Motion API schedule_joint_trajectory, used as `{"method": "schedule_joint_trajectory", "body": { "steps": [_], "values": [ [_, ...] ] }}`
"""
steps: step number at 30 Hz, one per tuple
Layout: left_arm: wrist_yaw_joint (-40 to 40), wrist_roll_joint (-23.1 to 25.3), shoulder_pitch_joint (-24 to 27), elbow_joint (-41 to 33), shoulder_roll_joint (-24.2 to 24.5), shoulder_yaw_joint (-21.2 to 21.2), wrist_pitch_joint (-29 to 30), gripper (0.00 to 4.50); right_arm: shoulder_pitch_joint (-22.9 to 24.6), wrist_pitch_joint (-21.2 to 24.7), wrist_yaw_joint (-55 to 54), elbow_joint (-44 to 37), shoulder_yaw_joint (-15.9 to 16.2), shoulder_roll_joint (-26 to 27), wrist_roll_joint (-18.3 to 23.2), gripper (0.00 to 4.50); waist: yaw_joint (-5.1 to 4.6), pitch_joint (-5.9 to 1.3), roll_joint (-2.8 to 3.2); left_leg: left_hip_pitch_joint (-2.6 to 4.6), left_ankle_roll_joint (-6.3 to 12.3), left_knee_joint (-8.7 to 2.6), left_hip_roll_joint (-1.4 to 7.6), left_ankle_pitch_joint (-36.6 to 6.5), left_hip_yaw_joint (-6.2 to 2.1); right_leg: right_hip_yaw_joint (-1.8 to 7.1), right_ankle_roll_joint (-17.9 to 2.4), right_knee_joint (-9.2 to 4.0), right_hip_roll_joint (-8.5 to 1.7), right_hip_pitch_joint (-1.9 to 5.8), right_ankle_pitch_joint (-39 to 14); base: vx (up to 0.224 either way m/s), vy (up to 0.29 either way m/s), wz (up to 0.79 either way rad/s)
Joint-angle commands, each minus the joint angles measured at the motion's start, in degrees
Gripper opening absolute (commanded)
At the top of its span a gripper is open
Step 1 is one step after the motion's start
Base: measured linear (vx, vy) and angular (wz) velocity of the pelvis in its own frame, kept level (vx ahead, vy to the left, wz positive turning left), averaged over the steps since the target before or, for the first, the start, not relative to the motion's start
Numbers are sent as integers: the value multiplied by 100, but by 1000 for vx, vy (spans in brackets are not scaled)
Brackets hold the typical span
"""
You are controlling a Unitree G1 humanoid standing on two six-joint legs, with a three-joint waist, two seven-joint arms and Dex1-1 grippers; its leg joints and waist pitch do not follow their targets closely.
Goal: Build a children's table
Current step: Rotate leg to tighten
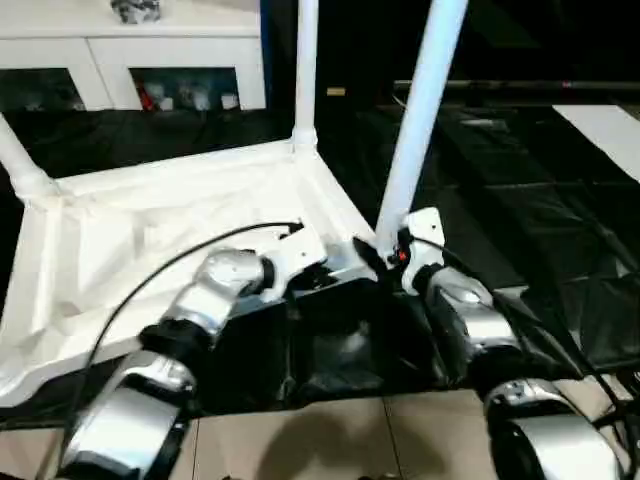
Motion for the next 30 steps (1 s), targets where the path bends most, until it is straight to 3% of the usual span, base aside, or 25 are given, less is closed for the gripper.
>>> {"method": "schedule_joint_trajectory", "body": {
  "steps": [1,9,12,13,20,27,30],
  "values": [
    [-288,-146,-23,-120,-57,-36,-268,0,110,-80,809,-189,439,20,-79,365,42,-354,-9,-3,556,-301,168,-1245,-40,285,-1243,-333,-318,318,-1311,0,0,0],
    [-1614,-521,-25,-186,477,-15,-258,0,264,-103,2671,-544,961,-607,-85,365,120,-335,-1,25,440,-311,190,-1464,-33,288,-1242,-353,-330,296,-1656,0,0,0],
    [-1731,-528,-48,-163,547,-37,-285,0,237,-91,2822,-543,993,-656,-64,365,139,-335,2,24,419,-321,199,-1465,-36,292,-1240,-342,-326,293,-1624,0,0,0],
    [-1757,-538,-62,-134,567,-38,-318,0,214,-59,2874,-541,981,-654,-36,341,150,-337,3,27,391,-321,198,-1458,-37,296,-1248,-337,-331,294,-1603,0,0,0],
    [-1992,-539,-114,-37,649,-59,-331,0,211,115,3203,-615,1064,-672,23,286,180,-343,6,27,379,-320,195,-1362,-36,295,-1284,-321,-332,301,-1474,0,0,0],
    [-1448,-330,-95,-8,507,-86,-131,0,370,434,2753,-748,839,-429,229,272,189,-334,10,31,332,-328,197,-1388,-39,298,-1237,-334,-334,300,-1563,0,0,0],
    [-506,-225,-46,-143,24,-16,401,0,313,504,1394,-497,508,41,163,270,151,-311,-8,66,183,-343,183,-1627,-56,292,-1085,-396,-347,264,-2115,0,0,0]
  ]
}}
